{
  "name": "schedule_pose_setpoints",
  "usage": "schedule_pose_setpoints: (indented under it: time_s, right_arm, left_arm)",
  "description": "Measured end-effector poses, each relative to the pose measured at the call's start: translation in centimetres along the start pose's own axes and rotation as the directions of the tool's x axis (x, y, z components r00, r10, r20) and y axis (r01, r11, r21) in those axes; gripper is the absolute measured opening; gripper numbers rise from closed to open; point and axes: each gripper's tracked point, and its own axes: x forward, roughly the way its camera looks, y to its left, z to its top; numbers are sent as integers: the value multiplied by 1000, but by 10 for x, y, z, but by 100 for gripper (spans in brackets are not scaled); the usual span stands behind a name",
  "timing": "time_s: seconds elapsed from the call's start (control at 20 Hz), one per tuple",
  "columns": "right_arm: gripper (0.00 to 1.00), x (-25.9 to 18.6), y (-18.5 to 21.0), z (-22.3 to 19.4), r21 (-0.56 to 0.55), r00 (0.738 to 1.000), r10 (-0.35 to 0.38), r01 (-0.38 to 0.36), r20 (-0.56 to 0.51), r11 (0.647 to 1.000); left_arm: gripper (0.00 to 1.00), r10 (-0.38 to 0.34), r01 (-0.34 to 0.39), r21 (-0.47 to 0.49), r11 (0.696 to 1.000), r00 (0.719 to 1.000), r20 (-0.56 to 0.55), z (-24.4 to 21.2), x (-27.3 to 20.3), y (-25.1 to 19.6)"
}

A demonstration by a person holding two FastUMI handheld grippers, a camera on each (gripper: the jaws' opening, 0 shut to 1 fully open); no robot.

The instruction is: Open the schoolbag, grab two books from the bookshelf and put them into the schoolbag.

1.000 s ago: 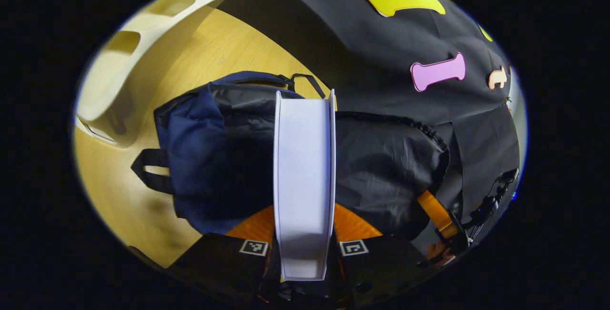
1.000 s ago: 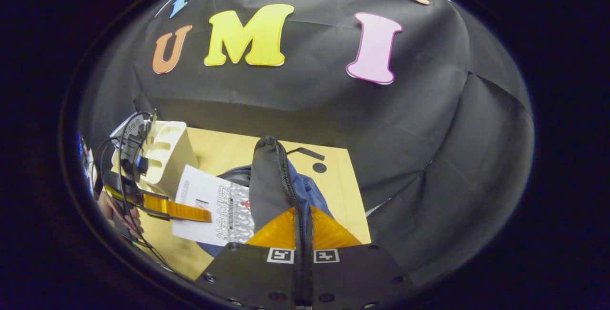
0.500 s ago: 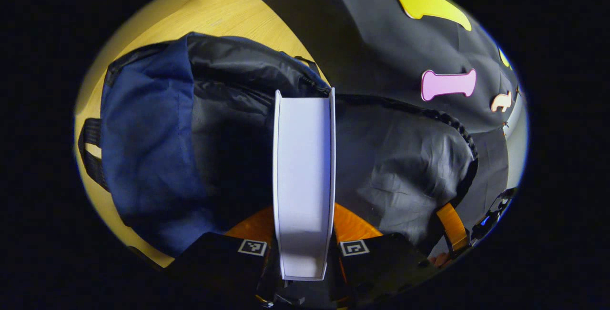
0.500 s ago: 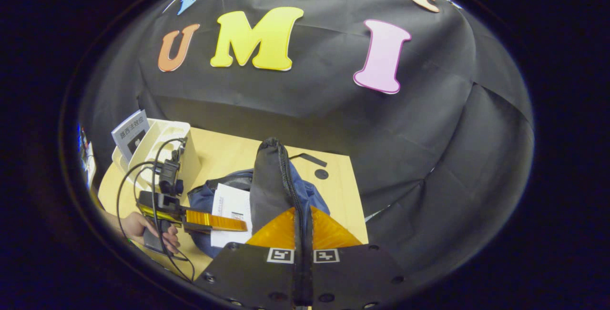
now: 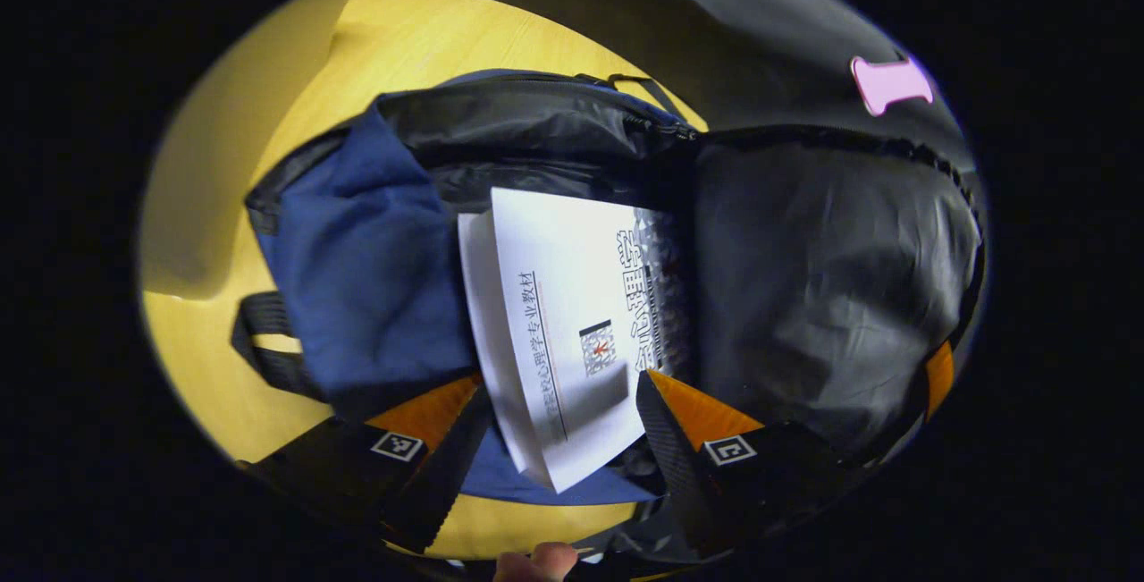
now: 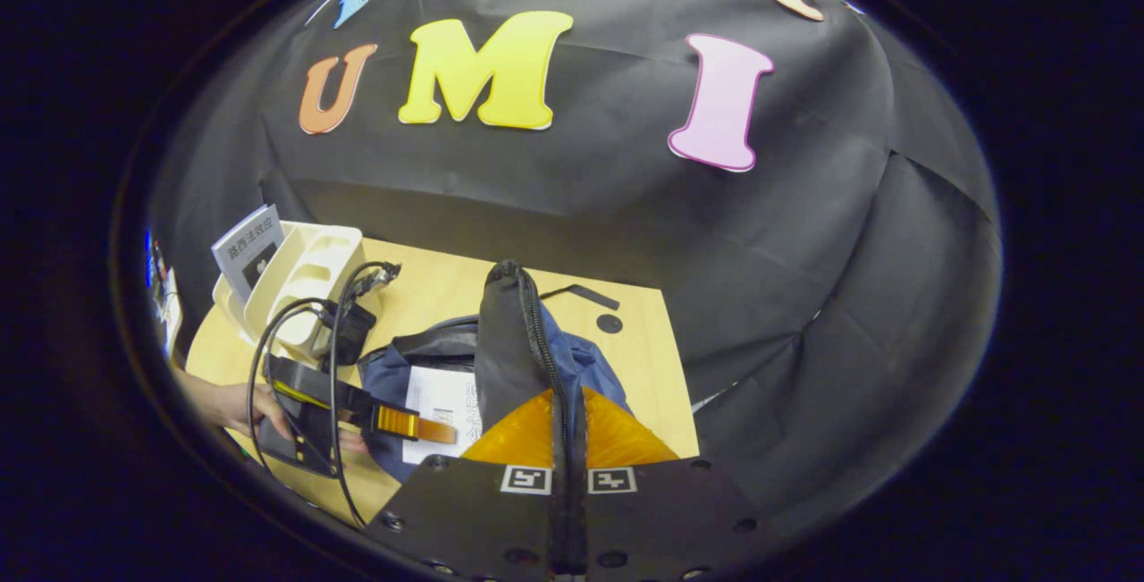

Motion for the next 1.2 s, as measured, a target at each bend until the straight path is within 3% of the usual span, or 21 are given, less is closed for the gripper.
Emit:
schedule_pose_setpoints:
  time_s: [0.2, 0.4, 0.55, 0.7, 1.0, 1.1, 1.2]
  right_arm:
    - [0, 0, 7, -2, -6, 1000, 6, -6, 4, 1000]
    - [0, 1, 14, -2, -3, 1000, 8, -8, 6, 1000]
    - [0, 0, 21, -1, 1, 1000, 10, -10, 10, 1000]
    - [0, -2, 26, 0, 9, 1000, 8, -9, 13, 1000]
    - [0, -1, 24, -2, -4, 1000, -12, 12, -3, 1000]
    - [0, -2, 22, -1, -12, 1000, -22, 22, -3, 1000]
    - [0, -2, 22, 1, -12, 1000, -29, 29, -6, 1000]
  left_arm:
    - [98, 139, -147, 121, 982, 988, 68, 15, -54, 19]
    - [98, 267, -293, 234, 927, 954, 136, 24, -124, 36]
    - [98, 347, -397, 315, 862, 915, 205, 29, -176, 56]
    - [100, 368, -448, 276, 851, 881, 296, 39, -219, 68]
    - [97, 409, -492, 105, 864, 809, 423, 74, -338, 114]
    - [98, 445, -538, 83, 839, 766, 463, 96, -375, 140]
    - [97, 455, -545, 66, 836, 755, 473, 115, -399, 152]
